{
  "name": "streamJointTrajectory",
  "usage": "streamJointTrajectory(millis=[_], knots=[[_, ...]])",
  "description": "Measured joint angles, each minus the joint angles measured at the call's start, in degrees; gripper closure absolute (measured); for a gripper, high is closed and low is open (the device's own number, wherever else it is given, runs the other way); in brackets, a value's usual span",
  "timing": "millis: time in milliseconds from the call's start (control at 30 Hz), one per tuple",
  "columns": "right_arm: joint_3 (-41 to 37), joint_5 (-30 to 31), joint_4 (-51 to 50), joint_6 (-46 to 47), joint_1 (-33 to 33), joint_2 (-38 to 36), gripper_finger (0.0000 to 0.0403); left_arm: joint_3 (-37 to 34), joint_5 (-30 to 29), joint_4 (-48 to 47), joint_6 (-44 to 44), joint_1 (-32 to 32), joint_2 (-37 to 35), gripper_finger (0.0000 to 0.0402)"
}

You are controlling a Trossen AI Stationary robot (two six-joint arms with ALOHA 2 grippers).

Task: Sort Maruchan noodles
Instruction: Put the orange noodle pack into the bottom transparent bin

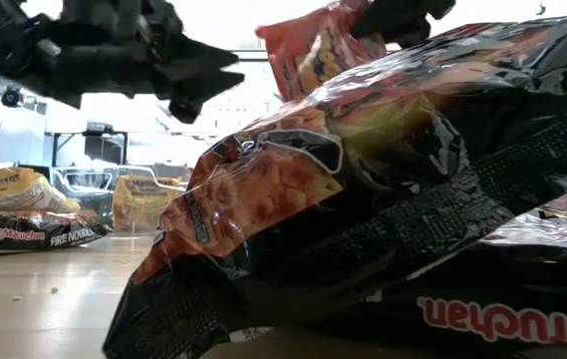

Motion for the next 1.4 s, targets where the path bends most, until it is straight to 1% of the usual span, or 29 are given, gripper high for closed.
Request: streamJointTrajectory(millis=[67,167,300,433,633,733,800,867,967,1033,1133,1233,1400], knots=[[0.0,0.34,2.4,-2.97,0.0,0.0,0.0301,-2.78,-1.62,6.68,0.56,-0.56,-0.07,0.0235],[0.0,2.98,6.34,-7.69,-0.09,0.0,0.0303,-5.04,-2.11,11.0,0.66,-0.83,-0.09,0.0235],[0.0,4.2,12.73,-12.91,-0.78,0.0,0.0301,-5.3,-1.76,11.51,2.24,-0.83,-0.09,0.0235],[-0.06,4.41,18.91,-18.55,-0.87,0.0,0.0299,-4.81,0.38,11.4,2.94,-0.8,-0.08,0.0235],[-0.13,4.45,24.43,-24.83,-1.45,-0.5,0.0304,-4.58,0.46,11.42,2.27,-0.7,-0.07,0.0234],[-0.13,4.44,27.79,-27.8,-1.76,-1.1,0.0303,-4.56,0.06,11.7,4.78,-0.76,-0.07,0.0234],[-0.13,4.28,30.19,-29.94,-1.99,-1.3,0.0302,-4.56,-0.04,13.43,6.36,-0.76,-0.02,0.0234],[-0.13,4.18,33.35,-31.74,-2.26,-1.31,0.0301,-4.56,-0.49,17.15,8.09,-0.79,0.04,0.0234],[-0.13,1.82,38.58,-34.57,-2.74,-1.14,0.0303,-4.35,-2.68,22.96,11.63,-0.8,0.04,0.0234],[-0.19,-0.81,41.27,-36.46,-3.09,-1.07,0.0304,-3.82,-3.93,25.4,13.6,-0.72,0.04,0.0235],[-0.24,-5.49,44.89,-37.84,-4.04,-1.05,0.0304,-2.12,-4.26,25.91,15.65,-0.72,0.05,0.0235],[-0.24,-11.64,48.24,-37.78,-5.55,-1.05,0.0302,0.45,-4.26,26.1,18.51,-0.72,0.09,0.0235],[-0.25,-13.96,49.03,-37.78,-7.58,-1.03,0.0305,3.29,-4.19,25.99,21.45,-0.72,0.09,0.0235]])
